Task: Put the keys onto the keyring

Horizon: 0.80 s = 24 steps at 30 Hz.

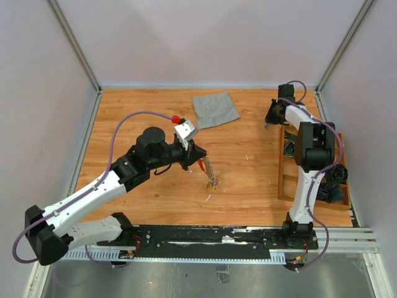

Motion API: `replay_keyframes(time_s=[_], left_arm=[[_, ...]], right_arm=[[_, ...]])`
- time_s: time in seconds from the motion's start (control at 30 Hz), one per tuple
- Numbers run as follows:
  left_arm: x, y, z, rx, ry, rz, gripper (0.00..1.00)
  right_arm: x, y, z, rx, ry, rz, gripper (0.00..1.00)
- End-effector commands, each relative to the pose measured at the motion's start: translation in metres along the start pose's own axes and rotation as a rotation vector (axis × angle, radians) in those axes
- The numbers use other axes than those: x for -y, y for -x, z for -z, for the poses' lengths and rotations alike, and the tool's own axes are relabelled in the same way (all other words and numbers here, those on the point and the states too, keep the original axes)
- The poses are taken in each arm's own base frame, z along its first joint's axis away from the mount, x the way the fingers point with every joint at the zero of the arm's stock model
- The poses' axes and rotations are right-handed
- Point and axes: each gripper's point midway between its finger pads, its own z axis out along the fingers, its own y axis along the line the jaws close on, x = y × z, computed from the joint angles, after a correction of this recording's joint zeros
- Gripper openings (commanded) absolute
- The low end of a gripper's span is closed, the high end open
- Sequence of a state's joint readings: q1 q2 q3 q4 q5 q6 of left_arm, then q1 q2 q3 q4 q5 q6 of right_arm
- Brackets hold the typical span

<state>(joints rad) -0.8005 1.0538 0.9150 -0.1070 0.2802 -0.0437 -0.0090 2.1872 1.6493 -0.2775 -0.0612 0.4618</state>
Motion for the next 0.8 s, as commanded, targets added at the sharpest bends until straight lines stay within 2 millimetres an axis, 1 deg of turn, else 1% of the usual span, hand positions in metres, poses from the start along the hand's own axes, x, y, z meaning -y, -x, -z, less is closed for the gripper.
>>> replay_keyframes(time_s=[0.0,0.07,0.1,0.17,0.3,0.4,0.5,0.57,0.63,0.7,0.77], left_arm=[[-0.009,0.019,0.012,0.089,0.067,0.018,0.01],[-0.012,0.016,0.013,0.084,0.085,0.031,0.01],[-0.013,0.013,0.013,0.078,0.090,0.034,0.00],[-0.017,0.010,0.014,0.070,0.104,0.041,0.01],[-0.024,0.006,0.016,0.066,0.133,0.047,0.00],[-0.033,0.007,0.020,0.072,0.175,0.045,0.01],[-0.042,0.005,0.025,0.062,0.224,0.047,0.01],[-0.047,0.003,0.028,0.055,0.249,0.045,0.01],[-0.049,0.001,0.032,0.059,0.263,0.045,0.01],[-0.050,0.000,0.034,0.063,0.270,0.046,0.01],[-0.050,-0.001,0.034,0.062,0.270,0.049,0.01]], right_arm=[[-0.025,0.012,0.044,0.058,0.130,0.103,0.01],[-0.036,-0.004,0.056,0.037,0.174,0.158,0.01],[-0.043,-0.009,0.067,0.039,0.194,0.193,0.01],[-0.053,-0.027,0.082,0.029,0.217,0.255,0.01],[-0.073,-0.071,0.108,-0.015,0.271,0.350,0.04],[-0.091,-0.101,0.134,-0.034,0.332,0.427,0.04],[-0.112,-0.143,0.159,-0.096,0.435,0.513,0.04],[-0.119,-0.171,0.176,-0.140,0.481,0.566,0.04],[-0.121,-0.202,0.191,-0.205,0.534,0.591,0.04],[-0.123,-0.226,0.206,-0.264,0.606,0.569,0.05],[-0.119,-0.245,0.217,-0.322,0.656,0.532,0.05]])
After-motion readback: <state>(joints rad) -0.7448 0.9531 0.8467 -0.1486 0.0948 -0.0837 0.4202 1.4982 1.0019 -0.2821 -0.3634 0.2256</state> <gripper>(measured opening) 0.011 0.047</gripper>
